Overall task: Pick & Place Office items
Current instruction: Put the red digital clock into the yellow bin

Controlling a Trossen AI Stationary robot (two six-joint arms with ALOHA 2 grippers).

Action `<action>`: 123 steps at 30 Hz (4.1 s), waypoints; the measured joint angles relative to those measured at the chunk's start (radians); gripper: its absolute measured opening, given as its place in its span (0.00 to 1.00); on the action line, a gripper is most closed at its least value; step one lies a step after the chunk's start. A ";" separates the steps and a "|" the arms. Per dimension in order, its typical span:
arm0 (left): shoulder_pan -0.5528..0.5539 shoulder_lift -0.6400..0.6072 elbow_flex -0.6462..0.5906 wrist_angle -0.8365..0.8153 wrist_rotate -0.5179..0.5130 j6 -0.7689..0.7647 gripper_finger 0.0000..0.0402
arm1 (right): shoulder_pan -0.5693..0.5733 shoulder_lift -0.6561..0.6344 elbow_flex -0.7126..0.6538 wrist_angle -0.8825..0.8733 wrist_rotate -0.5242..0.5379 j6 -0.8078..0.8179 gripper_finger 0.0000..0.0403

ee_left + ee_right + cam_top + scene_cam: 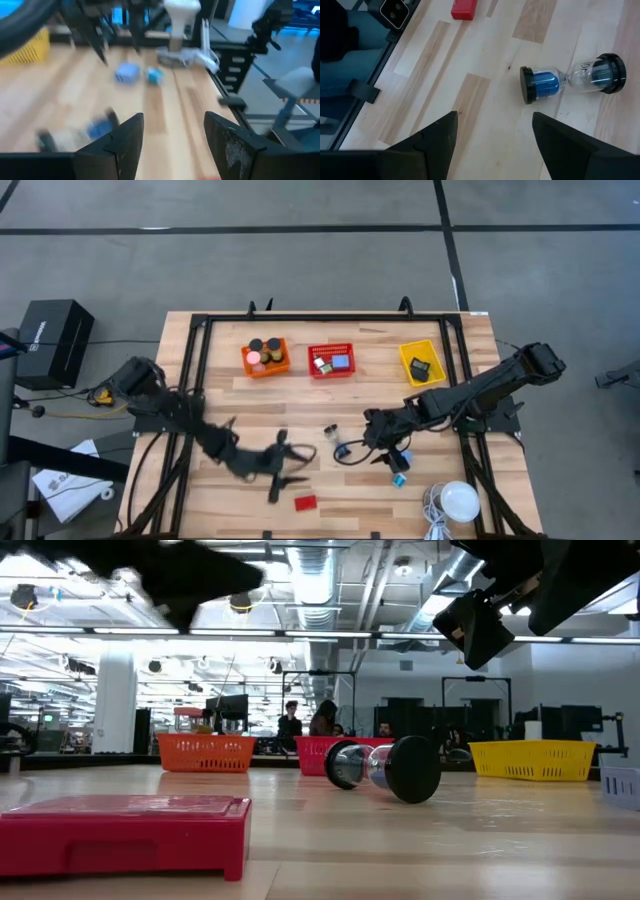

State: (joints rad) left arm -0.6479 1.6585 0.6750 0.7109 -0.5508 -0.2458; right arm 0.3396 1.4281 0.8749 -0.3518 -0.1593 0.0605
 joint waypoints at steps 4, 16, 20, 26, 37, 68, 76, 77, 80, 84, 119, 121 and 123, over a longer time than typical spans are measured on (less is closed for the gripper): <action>-0.099 0.096 0.000 0.002 -0.084 -0.109 0.50 | -0.008 0.000 0.000 0.001 0.000 0.000 0.62; -0.153 0.343 0.155 0.008 -0.115 -0.178 0.50 | -0.033 0.000 0.000 0.100 0.003 -0.016 0.62; -0.154 0.342 0.163 0.007 -0.103 -0.157 0.50 | -0.064 0.000 0.000 0.129 0.004 -0.016 0.62; -0.159 0.343 0.163 0.004 -0.097 -0.243 0.50 | -0.096 0.000 0.000 0.129 0.004 -0.016 0.62; -0.146 0.176 0.301 -0.499 0.015 -0.405 0.50 | -0.121 0.000 0.000 0.163 0.004 -0.016 0.62; -0.150 0.371 0.380 -0.626 0.010 -0.403 0.51 | -0.120 0.000 0.000 0.189 0.003 -0.016 0.62; -0.151 0.366 0.340 -0.622 0.001 -0.421 0.48 | -0.120 0.000 0.000 0.189 0.003 -0.016 0.62; -0.151 0.366 0.335 -0.625 0.000 -0.429 0.47 | -0.120 0.000 0.000 0.189 0.004 -0.017 0.62; -0.151 0.366 0.332 -0.626 -0.001 -0.436 0.44 | -0.127 0.000 0.000 0.213 0.047 -0.016 0.62; -0.149 0.366 0.331 -0.627 -0.001 -0.417 0.40 | -0.133 0.000 0.000 0.215 0.146 -0.060 0.62; 0.403 -0.110 0.234 -0.608 0.266 -0.118 0.39 | -0.041 0.001 0.000 0.373 0.545 -0.884 0.62; 0.416 -0.110 0.234 -0.611 0.282 -0.116 0.38 | -0.052 0.015 0.000 0.383 0.531 -0.884 0.62; 0.427 -0.110 0.231 -0.614 0.282 -0.116 0.39 | -0.059 0.020 -0.002 0.387 0.527 -0.911 0.62</action>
State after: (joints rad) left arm -0.2212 1.5488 0.9062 0.0966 -0.2684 -0.3618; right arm 0.2804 1.4483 0.8726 0.0351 0.3673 -0.8510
